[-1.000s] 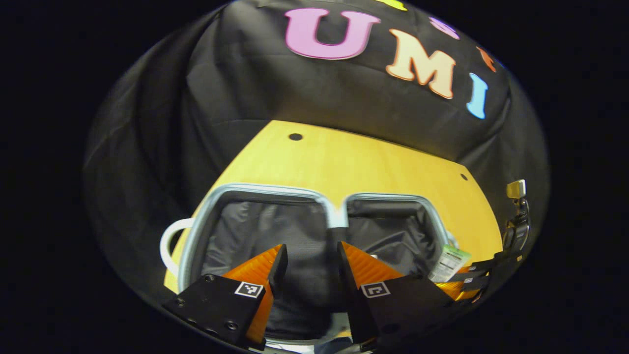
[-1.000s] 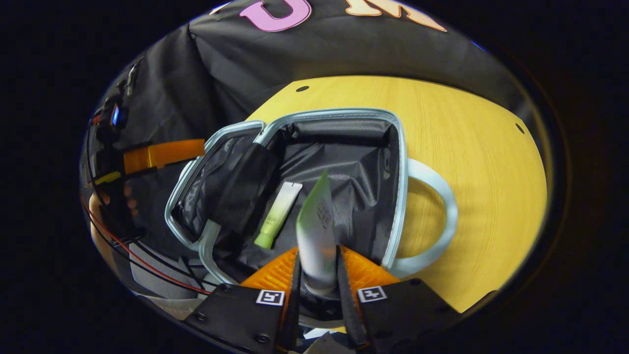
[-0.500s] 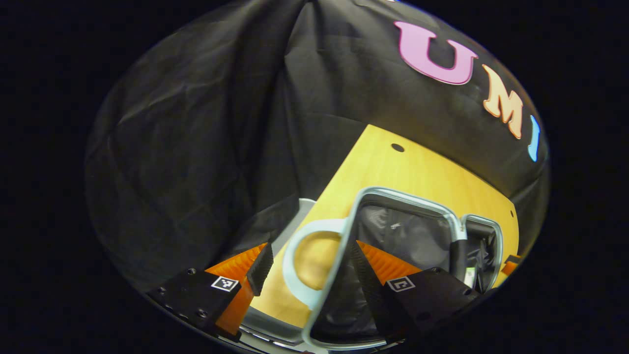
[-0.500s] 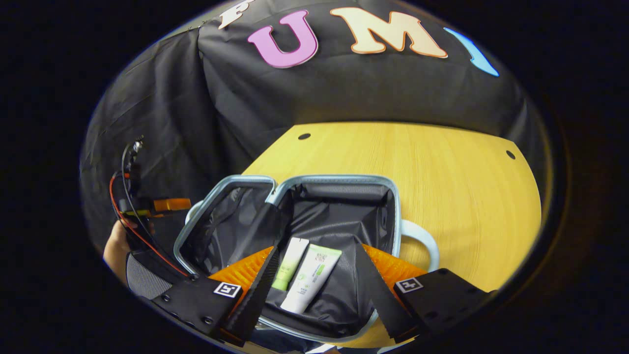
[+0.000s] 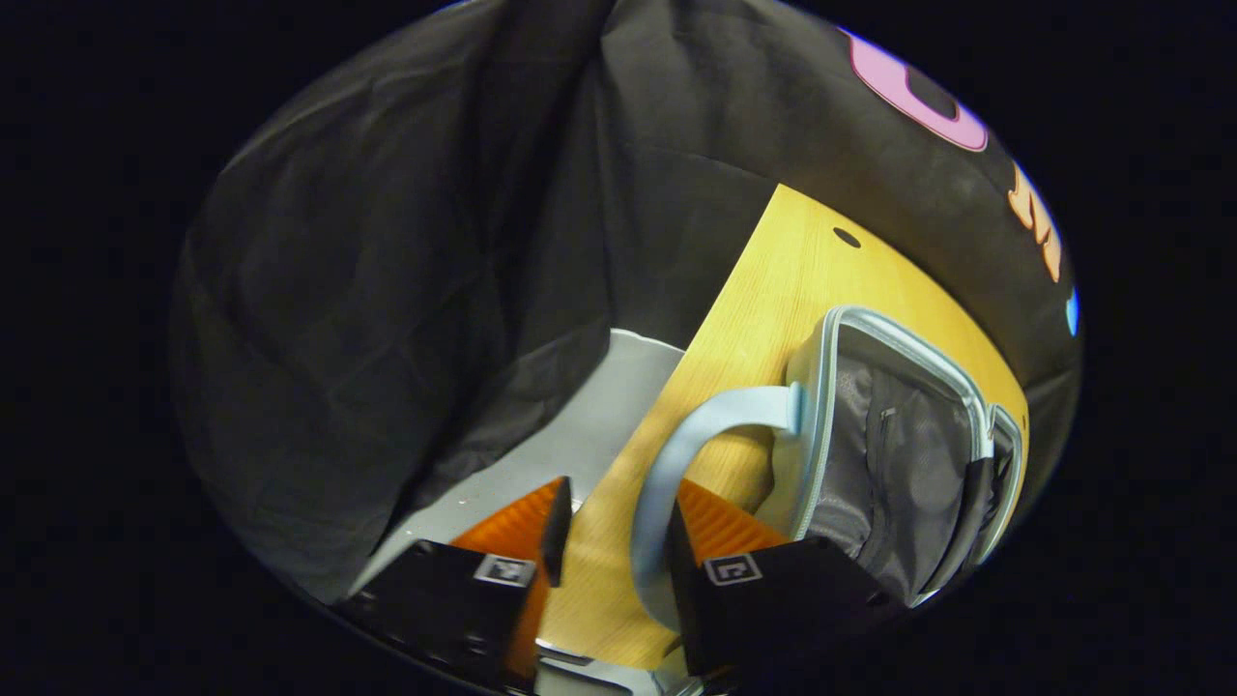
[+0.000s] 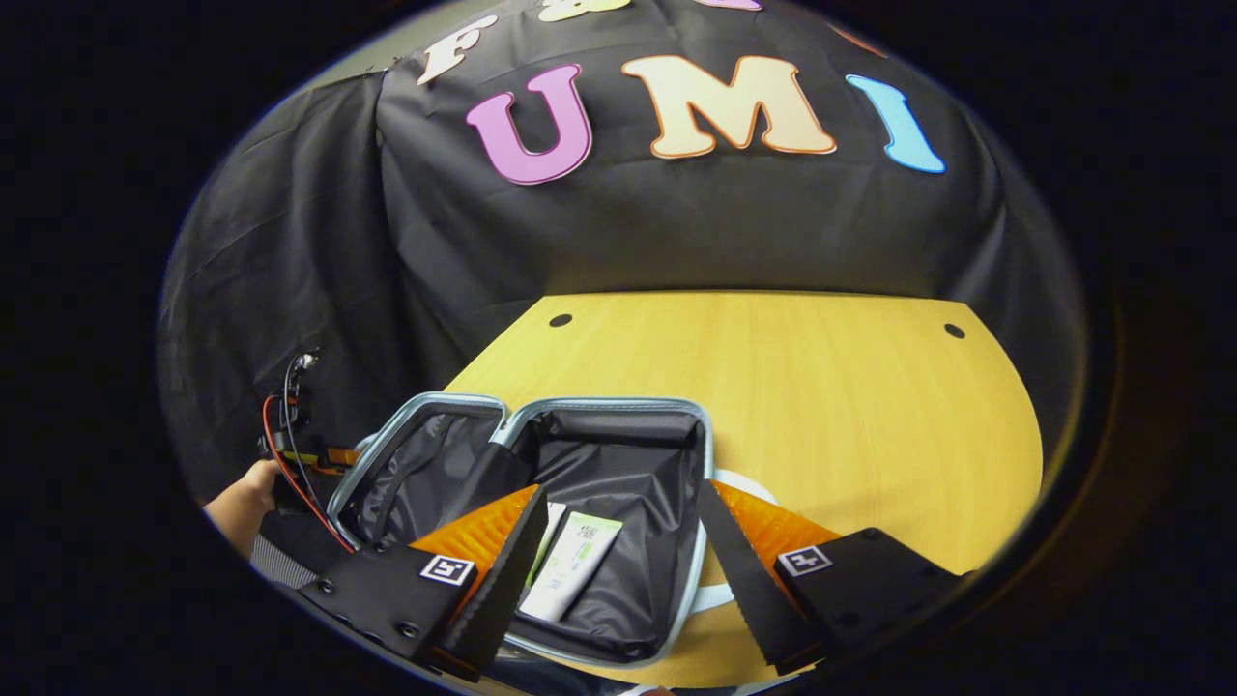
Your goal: First open the suitcase, pack the skin care products into it, and then close the suitcase.
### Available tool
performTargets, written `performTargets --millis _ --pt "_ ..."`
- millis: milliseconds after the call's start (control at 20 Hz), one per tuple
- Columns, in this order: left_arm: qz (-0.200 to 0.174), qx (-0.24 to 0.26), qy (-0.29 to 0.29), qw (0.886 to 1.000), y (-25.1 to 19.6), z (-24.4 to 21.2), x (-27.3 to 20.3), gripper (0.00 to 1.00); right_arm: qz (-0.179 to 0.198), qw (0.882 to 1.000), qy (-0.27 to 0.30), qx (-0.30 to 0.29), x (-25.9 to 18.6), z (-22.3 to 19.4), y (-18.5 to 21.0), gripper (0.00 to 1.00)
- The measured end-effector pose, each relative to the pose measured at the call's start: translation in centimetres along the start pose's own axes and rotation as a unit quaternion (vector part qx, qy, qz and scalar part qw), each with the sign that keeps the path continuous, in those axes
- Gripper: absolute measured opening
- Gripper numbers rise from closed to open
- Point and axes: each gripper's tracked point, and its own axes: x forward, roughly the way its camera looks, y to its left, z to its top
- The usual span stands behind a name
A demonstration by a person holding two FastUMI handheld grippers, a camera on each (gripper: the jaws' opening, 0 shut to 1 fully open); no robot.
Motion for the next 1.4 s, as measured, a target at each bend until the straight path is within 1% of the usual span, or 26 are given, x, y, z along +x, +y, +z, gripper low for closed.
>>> performTargets --millis 50,100,300,400,450,500,550,650,750,900,950,1000,1150,1400 --pt "-0.006 -0.006 -0.002 1.000 -0.6 0.3 0.0 0.31 -0.002 1.000 -0.006 0.003 -0.2 0.4 -0.4 0.98" --pt "-0.002 0.001 -0.006 1.000 -0.8 0.2 -0.4 0.12 -0.003 1.000 -0.011 0.003 -0.3 0.6 -0.6 0.98" --pt "0.027 0.047 -0.043 0.998 -1.4 2.4 -2.8 0.04 -0.015 0.999 -0.038 -0.015 -1.0 1.5 -2.0 0.98" --pt "0.034 0.072 -0.063 0.995 -2.1 4.1 -5.6 0.01 -0.009 0.999 -0.041 -0.023 -1.2 1.6 -2.1 0.98" --pt "0.031 0.080 -0.075 0.993 -2.8 4.9 -7.2 0.01 -0.007 0.999 -0.042 -0.024 -1.5 1.5 -2.3 0.98" --pt "0.032 0.088 -0.085 0.992 -3.5 5.9 -8.9 0.01 -0.005 0.999 -0.047 -0.023 -1.7 1.6 -2.4 0.93" --pt "0.036 0.097 -0.097 0.990 -4.2 6.8 -10.1 0.01 -0.005 0.998 -0.056 -0.022 -2.0 1.9 -2.9 0.98" --pt "0.044 0.108 -0.117 0.986 -6.0 7.6 -12.5 0.01 0.002 0.998 -0.061 -0.022 -2.5 2.0 -3.9 0.98" --pt "0.059 0.131 -0.142 0.979 -8.0 8.5 -14.5 0.00 0.013 0.997 -0.062 -0.032 -3.4 2.0 -5.0 0.98" --pt "0.070 0.160 -0.165 0.971 -11.2 8.8 -17.7 0.00 0.020 0.997 -0.067 -0.044 -4.8 2.3 -7.4 0.98" --pt "0.071 0.167 -0.169 0.969 -12.1 8.9 -18.8 0.00 0.024 0.996 -0.069 -0.042 -5.2 2.5 -8.1 0.93" --pt "0.068 0.175 -0.173 0.967 -13.2 9.0 -19.7 0.00 0.027 0.996 -0.070 -0.038 -5.5 2.8 -8.8 0.98" --pt "0.052 0.196 -0.190 0.961 -17.0 8.9 -22.6 0.00 0.034 0.996 -0.079 -0.032 -6.4 3.8 -10.3 0.98" --pt "0.000 0.229 -0.206 0.951 -25.0 7.7 -25.6 0.00 0.041 0.994 -0.097 -0.041 -8.3 4.6 -12.3 0.98"
